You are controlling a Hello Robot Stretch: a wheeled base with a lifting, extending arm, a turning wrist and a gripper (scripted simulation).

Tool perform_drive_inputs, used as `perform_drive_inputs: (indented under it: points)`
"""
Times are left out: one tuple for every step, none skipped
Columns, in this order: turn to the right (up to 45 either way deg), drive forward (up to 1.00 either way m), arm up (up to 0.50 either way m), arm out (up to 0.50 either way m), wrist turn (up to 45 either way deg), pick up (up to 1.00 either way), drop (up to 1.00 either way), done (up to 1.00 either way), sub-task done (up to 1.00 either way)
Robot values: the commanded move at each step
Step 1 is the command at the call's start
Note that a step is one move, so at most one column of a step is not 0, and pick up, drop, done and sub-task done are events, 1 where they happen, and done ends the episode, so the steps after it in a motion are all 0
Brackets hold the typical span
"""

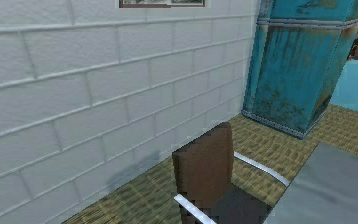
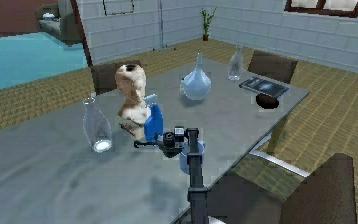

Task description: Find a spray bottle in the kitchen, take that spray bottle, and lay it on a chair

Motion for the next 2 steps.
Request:
perform_drive_inputs:
  points:
    - [0.0,0.00,0.10,0.00,0.0,0.00,0.00,0.00,0.00]
    - [0.0,0.00,0.22,0.00,0.0,0.00,0.00,0.00,0.00]
